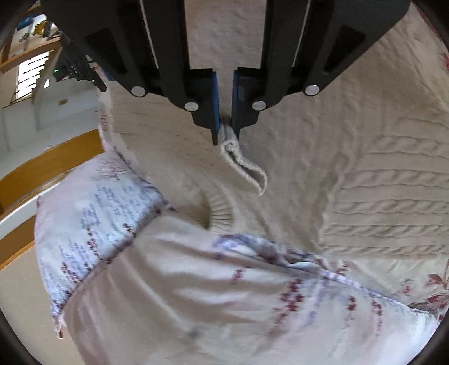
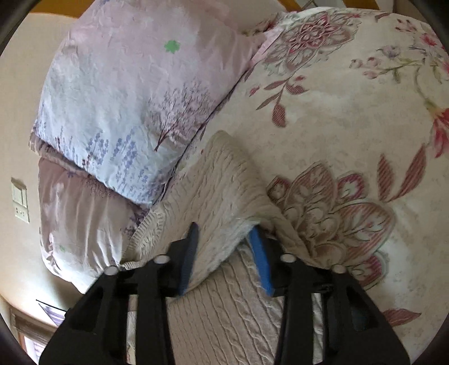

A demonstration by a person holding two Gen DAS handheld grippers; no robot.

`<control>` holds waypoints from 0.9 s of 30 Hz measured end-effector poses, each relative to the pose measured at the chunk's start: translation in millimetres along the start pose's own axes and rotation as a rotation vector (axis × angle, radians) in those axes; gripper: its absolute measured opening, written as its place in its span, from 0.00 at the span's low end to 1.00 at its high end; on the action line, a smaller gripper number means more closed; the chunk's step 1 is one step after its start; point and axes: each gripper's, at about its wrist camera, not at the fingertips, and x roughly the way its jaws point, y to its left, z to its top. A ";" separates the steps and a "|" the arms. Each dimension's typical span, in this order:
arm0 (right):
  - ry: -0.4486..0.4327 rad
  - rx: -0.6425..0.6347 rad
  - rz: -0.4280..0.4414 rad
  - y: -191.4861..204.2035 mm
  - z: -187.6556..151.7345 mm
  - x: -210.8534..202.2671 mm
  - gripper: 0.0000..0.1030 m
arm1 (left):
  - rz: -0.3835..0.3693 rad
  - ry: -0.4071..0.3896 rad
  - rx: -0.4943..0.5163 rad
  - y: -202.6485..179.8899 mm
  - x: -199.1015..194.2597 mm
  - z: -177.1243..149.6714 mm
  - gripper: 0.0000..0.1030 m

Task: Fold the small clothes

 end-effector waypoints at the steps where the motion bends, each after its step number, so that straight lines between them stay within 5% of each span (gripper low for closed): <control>1: -0.009 -0.017 -0.021 1.6 -1.6 1.9 0.08 | 0.010 0.011 -0.003 3.4 2.3 0.4 0.07; 8: -0.062 -0.049 -0.184 4.7 -19.1 3.5 0.07 | 0.049 0.035 0.003 11.8 8.7 -5.5 0.14; 10: -0.064 -0.088 -0.214 12.9 -22.9 -1.5 0.10 | 0.042 0.011 0.018 13.9 -10.0 -8.5 0.29; 12: -0.064 -0.112 -0.217 18.5 -26.6 -7.7 0.19 | 0.004 -0.030 0.038 19.6 -36.9 -11.7 0.60; 14: -0.075 -0.153 -0.207 24.9 -32.9 -14.3 0.43 | -0.032 -0.070 0.058 28.2 -64.4 -16.7 0.66; 15: -0.080 -0.188 -0.204 29.7 -38.0 -17.1 0.44 | -0.035 -0.095 0.066 37.6 -81.8 -20.1 0.68; 20: -0.026 -0.326 -0.112 47.6 -63.8 -10.1 0.44 | 0.105 -0.204 -0.014 97.0 -141.3 -26.4 0.67; 23: 0.017 -0.387 -0.030 54.4 -78.0 2.4 0.44 | 0.186 -0.245 -0.162 147.4 -167.4 -23.3 0.60; 27: 0.038 -0.454 -0.020 61.4 -93.5 10.5 0.44 | 0.205 -0.286 -0.358 195.6 -183.3 -18.6 0.58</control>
